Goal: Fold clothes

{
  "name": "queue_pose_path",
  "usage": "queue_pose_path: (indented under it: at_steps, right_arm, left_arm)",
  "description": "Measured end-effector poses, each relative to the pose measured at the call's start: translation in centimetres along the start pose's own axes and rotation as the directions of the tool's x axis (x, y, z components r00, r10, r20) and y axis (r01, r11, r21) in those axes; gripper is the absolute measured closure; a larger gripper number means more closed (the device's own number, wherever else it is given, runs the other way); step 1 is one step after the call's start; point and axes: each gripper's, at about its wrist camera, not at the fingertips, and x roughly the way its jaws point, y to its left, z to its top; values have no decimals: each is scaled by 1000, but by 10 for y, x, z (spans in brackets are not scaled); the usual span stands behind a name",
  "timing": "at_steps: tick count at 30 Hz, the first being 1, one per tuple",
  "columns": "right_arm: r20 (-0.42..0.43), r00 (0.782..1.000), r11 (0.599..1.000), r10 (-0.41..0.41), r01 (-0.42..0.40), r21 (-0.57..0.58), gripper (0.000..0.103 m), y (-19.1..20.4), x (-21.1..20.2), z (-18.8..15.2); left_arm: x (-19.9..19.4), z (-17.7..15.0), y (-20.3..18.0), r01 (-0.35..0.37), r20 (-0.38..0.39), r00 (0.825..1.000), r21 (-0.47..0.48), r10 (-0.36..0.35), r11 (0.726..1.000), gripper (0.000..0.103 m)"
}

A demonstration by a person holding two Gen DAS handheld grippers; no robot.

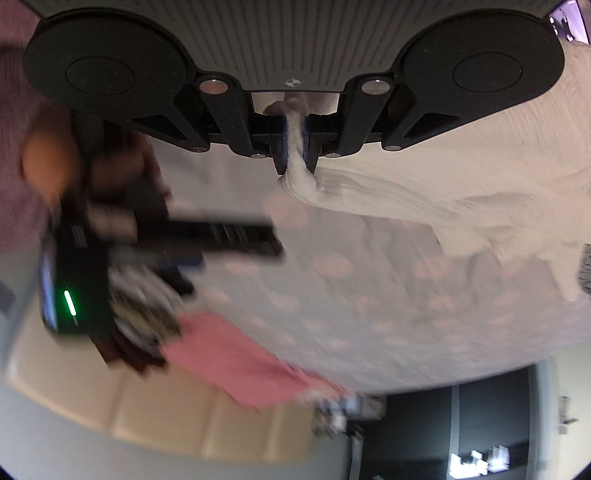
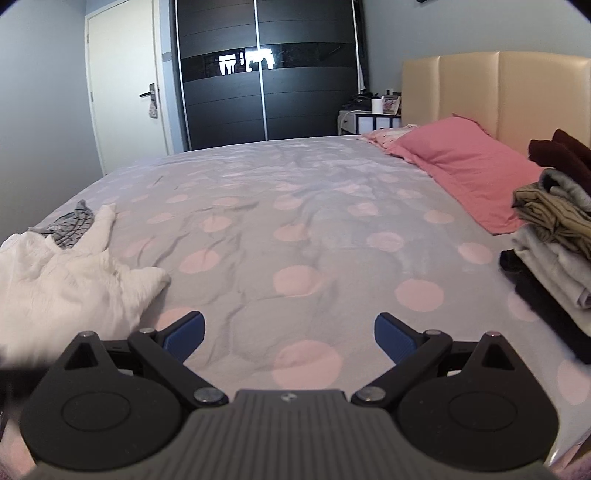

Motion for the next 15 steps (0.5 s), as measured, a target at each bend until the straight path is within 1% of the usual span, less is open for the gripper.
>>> queue_pose_path:
  at_steps: [3, 6, 8, 10, 12, 13, 14, 15]
  right_arm:
    - [-30, 999, 1000, 23, -22, 14, 4, -2, 3, 1]
    - [-65, 994, 996, 84, -84, 1, 4, 5, 6, -2]
    - [-88, 989, 992, 119, -122, -25, 5, 13, 8, -4]
    - [-112, 982, 987, 151, -157, -47, 5, 20, 9, -6]
    - [-144, 972, 978, 188, -199, -63, 13, 27, 11, -5]
    - [-161, 965, 973, 206, -219, -69, 22, 30, 12, -4]
    - [-176, 959, 968, 223, -239, -77, 26, 33, 12, -2]
    - [-188, 953, 963, 237, -256, -85, 27, 36, 13, 1]
  left_arm:
    - [8, -18, 0, 18, -122, 992, 15, -16, 1000, 97]
    - [15, -36, 1, 36, -240, 970, 27, -29, 999, 94]
    - [12, -37, 9, 3, -246, 969, 13, 0, 1000, 93]
    - [8, -34, 15, -20, -248, 968, 9, 22, 1000, 82]
    - [5, -30, 23, -45, -247, 968, 6, 45, 999, 76]
    - [1, -28, 29, -59, -243, 968, 1, 58, 998, 73]
    - [-3, -25, 35, -74, -240, 968, -5, 71, 997, 71]
    - [-5, -18, 43, -88, -240, 967, -16, 82, 996, 68]
